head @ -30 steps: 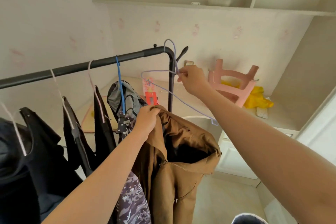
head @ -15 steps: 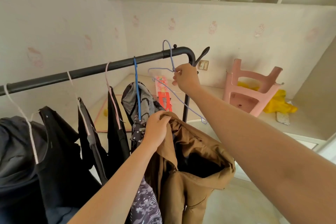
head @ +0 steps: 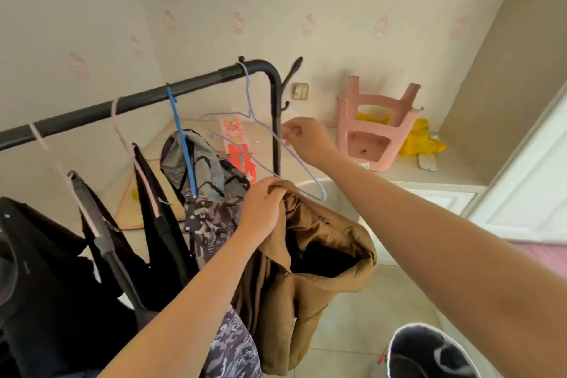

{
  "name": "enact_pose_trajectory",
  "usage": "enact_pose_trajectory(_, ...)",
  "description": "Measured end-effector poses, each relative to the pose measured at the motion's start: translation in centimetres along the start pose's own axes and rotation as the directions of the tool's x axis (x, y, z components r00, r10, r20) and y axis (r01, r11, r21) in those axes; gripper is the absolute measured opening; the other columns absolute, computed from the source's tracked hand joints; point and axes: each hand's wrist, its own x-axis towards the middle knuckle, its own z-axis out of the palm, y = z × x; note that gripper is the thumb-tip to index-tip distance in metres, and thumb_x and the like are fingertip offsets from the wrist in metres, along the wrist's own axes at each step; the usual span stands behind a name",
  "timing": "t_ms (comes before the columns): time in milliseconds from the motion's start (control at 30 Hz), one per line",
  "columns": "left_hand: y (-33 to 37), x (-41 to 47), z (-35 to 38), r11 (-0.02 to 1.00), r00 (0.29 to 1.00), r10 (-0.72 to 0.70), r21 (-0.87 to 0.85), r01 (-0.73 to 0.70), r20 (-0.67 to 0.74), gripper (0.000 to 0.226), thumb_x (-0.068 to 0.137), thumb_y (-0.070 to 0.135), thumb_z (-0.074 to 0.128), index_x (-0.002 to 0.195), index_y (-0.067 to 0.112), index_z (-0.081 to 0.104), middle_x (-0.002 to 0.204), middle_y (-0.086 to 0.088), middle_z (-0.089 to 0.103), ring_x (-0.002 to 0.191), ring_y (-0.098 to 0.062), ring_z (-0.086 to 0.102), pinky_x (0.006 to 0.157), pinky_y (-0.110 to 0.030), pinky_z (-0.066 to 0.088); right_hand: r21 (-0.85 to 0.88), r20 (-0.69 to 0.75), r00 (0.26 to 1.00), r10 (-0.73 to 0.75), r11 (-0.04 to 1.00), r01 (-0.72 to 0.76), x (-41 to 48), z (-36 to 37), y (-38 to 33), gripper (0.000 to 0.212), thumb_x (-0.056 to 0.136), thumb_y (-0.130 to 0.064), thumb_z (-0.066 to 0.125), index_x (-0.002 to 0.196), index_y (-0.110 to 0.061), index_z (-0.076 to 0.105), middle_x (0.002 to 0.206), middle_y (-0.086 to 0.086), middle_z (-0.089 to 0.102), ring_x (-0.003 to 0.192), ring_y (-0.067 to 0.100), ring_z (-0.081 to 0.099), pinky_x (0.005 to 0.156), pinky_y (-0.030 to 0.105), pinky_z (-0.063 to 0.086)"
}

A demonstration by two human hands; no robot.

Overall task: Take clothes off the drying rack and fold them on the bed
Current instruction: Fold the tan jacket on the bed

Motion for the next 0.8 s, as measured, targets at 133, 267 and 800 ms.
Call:
enact_pose_trajectory(133,0.9,0.5,3.4,0.999,0.998,0.046,-0.018,-0.045,0.048,0.026,0.093,0.005,0.049,0.087,0.016,0.072,0.088,0.006,0.07,0.086,-0.001,0.062,0.076,-0.013,0.044,0.031,-0.059,0.996,0.064,0.998,-0.062,-5.0,-3.2,3.6,0.025,0.094,-0.003,0.045,0.106,-0.007,0.067,0.09,0.001,0.069,0.078,0.011,0.062,0.068,0.007,0.043)
enact_pose_trajectory(267,2.6,-0.1,6.9,0.991,0.988,0.086,-0.113,-0.071,0.129,0.031,0.093,0.007,0.051,0.079,0.028,0.067,0.082,0.012,0.068,0.079,0.007,0.061,0.075,-0.012,0.045,0.018,-0.174,0.958,0.227,0.974,-0.228,-12.2,-7.1,10.3,0.037,0.089,0.004,0.039,0.104,-0.011,0.068,0.095,-0.002,0.069,0.09,0.013,0.062,0.087,0.023,0.045)
enact_pose_trajectory(800,7.0,-6.1,21.7,0.927,0.881,0.004,-0.332,0.174,0.473,0.023,0.091,0.011,0.053,0.08,0.021,0.07,0.08,0.001,0.071,0.083,-0.018,0.066,0.076,-0.033,0.053,0.018,-0.284,0.625,0.727,0.656,-0.755,-43.5,-11.6,24.4,0.066,0.07,0.004,0.072,0.132,-0.007,0.053,0.128,0.015,0.055,0.122,0.031,0.047,0.101,0.036,0.039)
